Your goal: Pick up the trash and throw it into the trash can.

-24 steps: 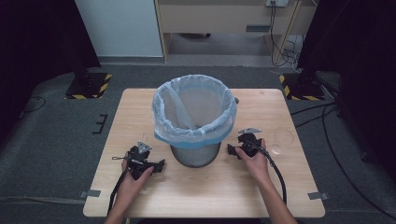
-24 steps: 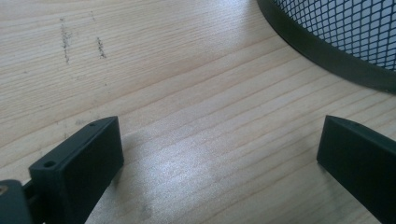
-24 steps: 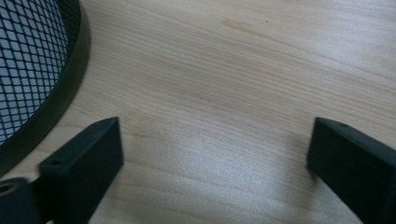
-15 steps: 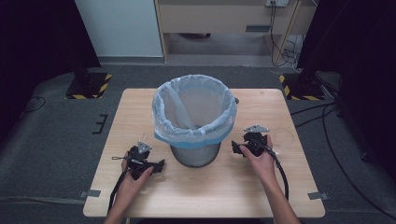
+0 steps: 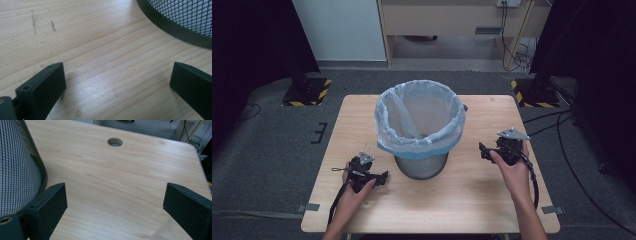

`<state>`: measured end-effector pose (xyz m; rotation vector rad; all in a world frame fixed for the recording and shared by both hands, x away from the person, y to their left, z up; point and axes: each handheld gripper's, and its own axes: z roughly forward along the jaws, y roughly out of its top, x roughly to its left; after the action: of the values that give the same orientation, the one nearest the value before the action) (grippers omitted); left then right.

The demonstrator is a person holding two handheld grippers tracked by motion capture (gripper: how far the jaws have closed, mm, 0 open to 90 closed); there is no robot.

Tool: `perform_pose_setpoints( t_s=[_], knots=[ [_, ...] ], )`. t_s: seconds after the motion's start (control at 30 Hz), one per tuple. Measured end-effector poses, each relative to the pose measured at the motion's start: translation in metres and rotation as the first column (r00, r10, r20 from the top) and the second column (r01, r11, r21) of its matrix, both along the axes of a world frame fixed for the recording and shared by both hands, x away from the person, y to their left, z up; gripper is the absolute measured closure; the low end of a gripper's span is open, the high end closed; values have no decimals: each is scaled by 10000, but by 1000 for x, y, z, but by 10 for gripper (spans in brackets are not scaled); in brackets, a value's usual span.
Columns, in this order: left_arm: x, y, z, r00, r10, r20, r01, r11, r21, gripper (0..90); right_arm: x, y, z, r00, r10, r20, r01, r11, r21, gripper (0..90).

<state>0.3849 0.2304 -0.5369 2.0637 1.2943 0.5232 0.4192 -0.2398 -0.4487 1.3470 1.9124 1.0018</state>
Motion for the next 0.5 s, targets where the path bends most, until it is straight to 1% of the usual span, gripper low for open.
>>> perform_pose_setpoints(
  t_s=[0.03, 0.07, 0.17, 0.4, 0.5],
  knots=[
    [0, 0, 0, 10000, 0, 0, 0, 10000, 0, 0, 0, 0, 0, 10000, 0, 0, 0, 10000, 0, 54],
    [0, 0, 0, 10000, 0, 0, 0, 10000, -1, 0, -2, -7, 6, 9998, -105, 168, 104, 9999, 62, 53],
    [0, 0, 0, 10000, -1, 0, 1, 10000, 0, 0, -4, -18, 12, 9989, -318, 338, 311, 9993, 190, 50],
    [0, 0, 0, 10000, -1, 0, 1, 10000, 2, 0, -7, -42, 19, 9952, -787, 574, 765, 9963, 405, 46],
    [0, 0, 0, 10000, -2, 1, 2, 10000, 1, 0, -8, -50, 19, 9928, -974, 695, 942, 9944, 480, 41]
  ],
)
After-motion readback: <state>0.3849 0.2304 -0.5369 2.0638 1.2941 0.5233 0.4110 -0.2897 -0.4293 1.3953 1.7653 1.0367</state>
